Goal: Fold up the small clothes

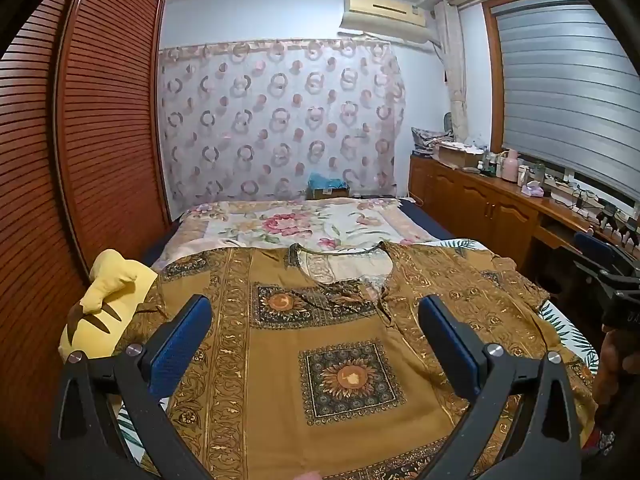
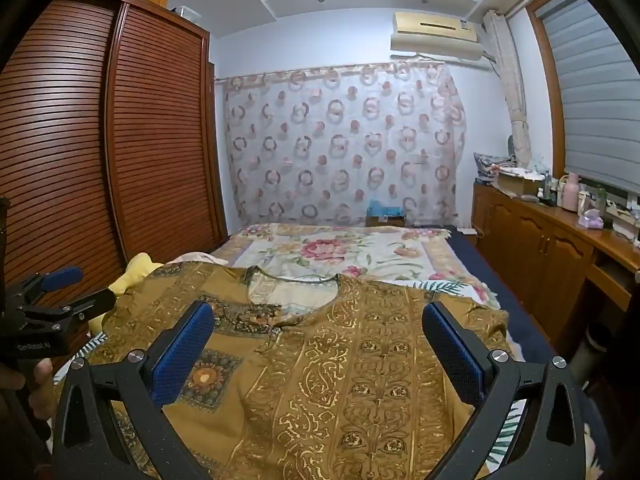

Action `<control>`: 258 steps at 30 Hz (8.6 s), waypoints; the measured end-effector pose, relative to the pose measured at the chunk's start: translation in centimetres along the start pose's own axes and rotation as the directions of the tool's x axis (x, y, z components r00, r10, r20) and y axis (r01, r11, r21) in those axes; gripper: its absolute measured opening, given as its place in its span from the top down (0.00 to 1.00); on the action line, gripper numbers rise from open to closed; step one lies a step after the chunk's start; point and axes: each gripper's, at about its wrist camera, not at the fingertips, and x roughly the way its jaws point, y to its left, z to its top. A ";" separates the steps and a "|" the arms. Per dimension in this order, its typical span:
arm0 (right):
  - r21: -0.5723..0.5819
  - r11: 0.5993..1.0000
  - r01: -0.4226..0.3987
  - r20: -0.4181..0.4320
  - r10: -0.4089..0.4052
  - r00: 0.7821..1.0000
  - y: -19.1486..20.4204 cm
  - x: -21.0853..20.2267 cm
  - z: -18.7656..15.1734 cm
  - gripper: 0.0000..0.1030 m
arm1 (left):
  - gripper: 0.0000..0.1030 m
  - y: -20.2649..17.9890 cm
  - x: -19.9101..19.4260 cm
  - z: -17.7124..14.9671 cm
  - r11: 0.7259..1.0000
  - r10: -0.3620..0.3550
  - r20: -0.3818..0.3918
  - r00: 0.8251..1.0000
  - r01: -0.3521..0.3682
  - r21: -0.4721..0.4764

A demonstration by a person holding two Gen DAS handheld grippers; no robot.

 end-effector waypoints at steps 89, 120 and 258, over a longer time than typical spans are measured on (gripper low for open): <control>0.015 1.000 -0.004 -0.008 0.004 1.000 -0.1 0.1 -0.1 0.00 | 0.00 0.1 -1.1 1.5 1.000 -0.004 -0.003 1.000 0.004 -0.016; -0.053 0.988 -0.146 -0.154 0.136 0.979 -0.4 3.9 0.0 0.00 | 0.00 6.3 2.7 -2.2 0.999 0.042 -0.181 0.983 -0.047 -0.025; -0.272 0.659 -0.702 -0.602 0.453 0.658 21.5 27.9 -1.5 0.55 | 0.20 18.6 1.2 -6.2 0.990 0.017 -0.233 0.972 -0.050 -0.135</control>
